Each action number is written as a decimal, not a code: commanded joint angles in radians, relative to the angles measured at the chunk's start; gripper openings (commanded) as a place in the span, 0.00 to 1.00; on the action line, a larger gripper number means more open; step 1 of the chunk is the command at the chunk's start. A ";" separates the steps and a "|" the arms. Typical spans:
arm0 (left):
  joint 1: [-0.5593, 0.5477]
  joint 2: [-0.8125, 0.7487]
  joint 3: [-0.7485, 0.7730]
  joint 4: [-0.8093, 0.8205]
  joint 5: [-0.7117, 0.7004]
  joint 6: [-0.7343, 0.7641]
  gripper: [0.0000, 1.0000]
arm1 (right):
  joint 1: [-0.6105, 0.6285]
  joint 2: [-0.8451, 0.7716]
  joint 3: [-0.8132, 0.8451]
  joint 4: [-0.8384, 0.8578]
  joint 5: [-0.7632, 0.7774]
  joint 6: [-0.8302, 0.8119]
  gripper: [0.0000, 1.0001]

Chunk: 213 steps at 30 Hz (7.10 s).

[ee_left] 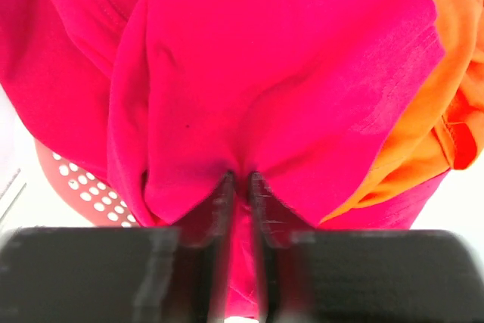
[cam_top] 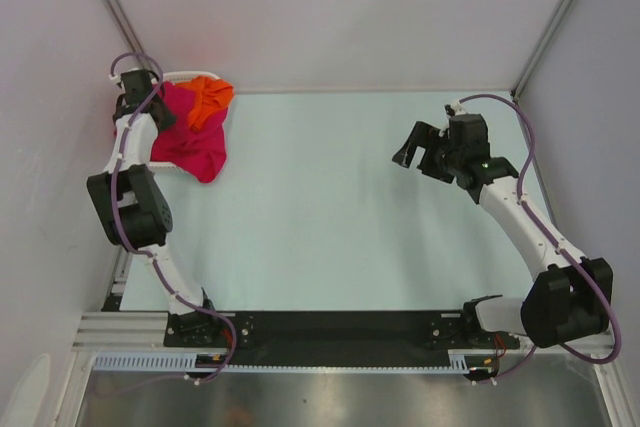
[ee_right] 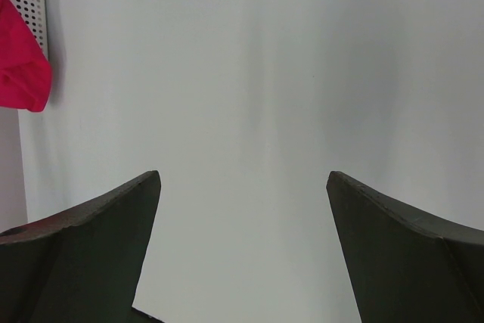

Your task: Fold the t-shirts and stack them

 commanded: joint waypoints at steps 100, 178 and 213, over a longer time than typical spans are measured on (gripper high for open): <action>0.015 -0.249 0.170 -0.037 -0.070 0.026 0.00 | 0.291 0.204 0.141 0.278 -0.056 0.091 1.00; -1.069 -0.099 -0.396 0.308 -0.052 -0.096 0.00 | -0.100 -0.290 -0.201 -0.126 0.155 0.111 1.00; -0.669 -1.015 -0.895 -0.142 0.113 -0.421 0.95 | 0.557 0.387 0.315 -0.035 0.269 -0.142 0.95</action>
